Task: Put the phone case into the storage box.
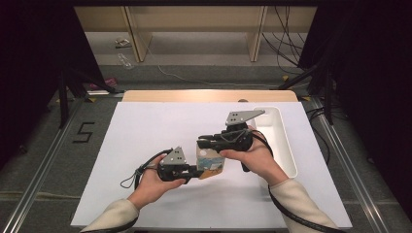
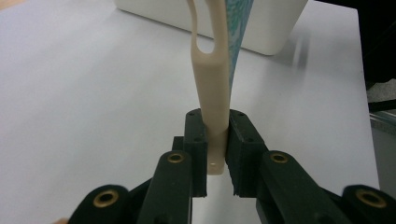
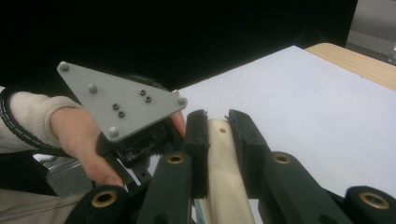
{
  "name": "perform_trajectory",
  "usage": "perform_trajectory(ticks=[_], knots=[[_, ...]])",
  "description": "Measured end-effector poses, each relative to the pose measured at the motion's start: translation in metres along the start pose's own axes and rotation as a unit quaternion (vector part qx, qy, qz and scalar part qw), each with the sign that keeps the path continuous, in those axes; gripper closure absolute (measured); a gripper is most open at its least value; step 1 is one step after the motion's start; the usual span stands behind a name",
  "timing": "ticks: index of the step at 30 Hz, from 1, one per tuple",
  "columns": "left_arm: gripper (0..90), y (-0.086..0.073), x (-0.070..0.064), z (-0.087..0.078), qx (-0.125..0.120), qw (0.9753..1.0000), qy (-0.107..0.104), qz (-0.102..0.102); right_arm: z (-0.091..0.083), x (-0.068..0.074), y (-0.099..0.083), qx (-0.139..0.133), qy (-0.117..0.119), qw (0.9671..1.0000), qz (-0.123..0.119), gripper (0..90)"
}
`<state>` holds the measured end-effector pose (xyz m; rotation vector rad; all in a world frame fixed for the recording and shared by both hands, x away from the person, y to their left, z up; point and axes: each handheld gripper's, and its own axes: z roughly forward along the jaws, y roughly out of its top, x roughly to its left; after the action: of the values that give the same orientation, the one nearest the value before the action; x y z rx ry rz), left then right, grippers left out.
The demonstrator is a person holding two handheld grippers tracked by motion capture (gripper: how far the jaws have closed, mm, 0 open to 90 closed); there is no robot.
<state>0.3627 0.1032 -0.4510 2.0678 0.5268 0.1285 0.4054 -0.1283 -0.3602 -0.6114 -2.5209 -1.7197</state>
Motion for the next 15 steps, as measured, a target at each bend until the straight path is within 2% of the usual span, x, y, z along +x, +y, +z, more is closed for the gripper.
perform_trajectory(ticks=[9, 13, 15], knots=[[80.1, -0.0005, 0.0039, -0.0022, -0.009, 0.9994, -0.021, -0.024, -0.0003, 0.0012, 0.0004, -0.009, 0.003, 0.9997, -0.021, 74.7], [80.2, 0.0006, 0.0037, -0.0034, -0.011, 0.9996, -0.014, -0.022, 0.0000, 0.0026, 0.0009, -0.016, -0.004, 0.9993, -0.032, 65.1], [80.2, 0.0015, 0.0034, -0.0044, -0.008, 0.9998, -0.004, -0.018, 0.0008, 0.0029, 0.0007, -0.023, -0.013, 0.9989, -0.038, 56.2]])
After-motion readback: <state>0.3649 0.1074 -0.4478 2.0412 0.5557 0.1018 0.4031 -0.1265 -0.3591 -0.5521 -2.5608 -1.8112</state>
